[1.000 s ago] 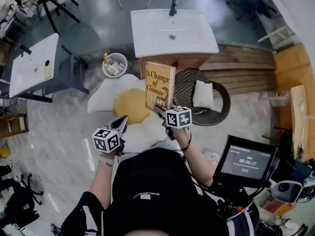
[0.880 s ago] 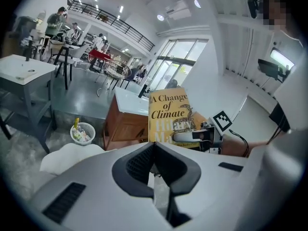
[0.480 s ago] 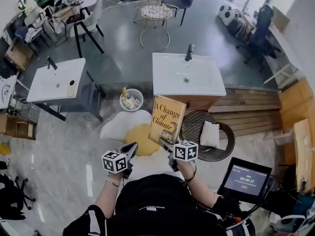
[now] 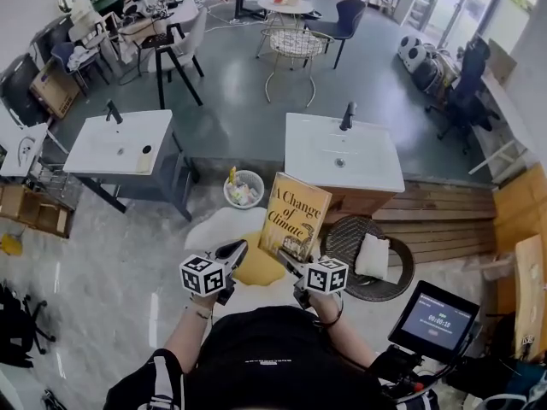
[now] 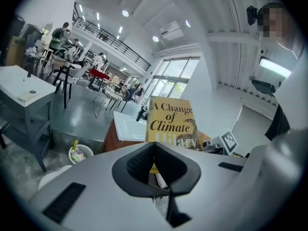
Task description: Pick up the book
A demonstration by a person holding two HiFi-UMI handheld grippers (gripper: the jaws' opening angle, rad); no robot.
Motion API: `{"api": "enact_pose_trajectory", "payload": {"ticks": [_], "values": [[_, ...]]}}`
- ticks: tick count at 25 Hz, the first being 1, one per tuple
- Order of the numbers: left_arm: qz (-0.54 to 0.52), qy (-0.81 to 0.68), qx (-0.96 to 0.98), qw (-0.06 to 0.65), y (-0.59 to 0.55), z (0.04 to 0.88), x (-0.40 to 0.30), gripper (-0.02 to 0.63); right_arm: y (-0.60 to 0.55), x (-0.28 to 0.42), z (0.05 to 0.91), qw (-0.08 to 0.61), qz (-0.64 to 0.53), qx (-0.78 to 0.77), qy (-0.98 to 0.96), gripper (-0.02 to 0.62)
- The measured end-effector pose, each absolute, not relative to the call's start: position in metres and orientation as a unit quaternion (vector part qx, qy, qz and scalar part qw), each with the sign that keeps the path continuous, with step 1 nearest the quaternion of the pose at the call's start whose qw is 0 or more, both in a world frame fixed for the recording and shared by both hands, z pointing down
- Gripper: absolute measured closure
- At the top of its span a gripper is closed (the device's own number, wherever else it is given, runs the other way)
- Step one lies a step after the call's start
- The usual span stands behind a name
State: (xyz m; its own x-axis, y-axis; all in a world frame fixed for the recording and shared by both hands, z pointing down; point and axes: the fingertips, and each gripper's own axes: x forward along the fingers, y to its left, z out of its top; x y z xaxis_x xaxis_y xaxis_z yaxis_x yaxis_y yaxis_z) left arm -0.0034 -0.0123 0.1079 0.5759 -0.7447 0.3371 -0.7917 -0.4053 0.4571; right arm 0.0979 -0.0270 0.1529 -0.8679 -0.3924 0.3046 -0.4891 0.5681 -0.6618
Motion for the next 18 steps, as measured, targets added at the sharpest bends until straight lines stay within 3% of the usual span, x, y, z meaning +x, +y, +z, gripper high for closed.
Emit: {"api": "enact_pose_trajectory", "payload": {"ticks": [18], "values": [[0.025,-0.459,0.842,0.282,-0.025,0.094,0.0,0.592,-0.052,0.083,0.138,0.053,0.362,0.248,-0.897,0.431]]}}
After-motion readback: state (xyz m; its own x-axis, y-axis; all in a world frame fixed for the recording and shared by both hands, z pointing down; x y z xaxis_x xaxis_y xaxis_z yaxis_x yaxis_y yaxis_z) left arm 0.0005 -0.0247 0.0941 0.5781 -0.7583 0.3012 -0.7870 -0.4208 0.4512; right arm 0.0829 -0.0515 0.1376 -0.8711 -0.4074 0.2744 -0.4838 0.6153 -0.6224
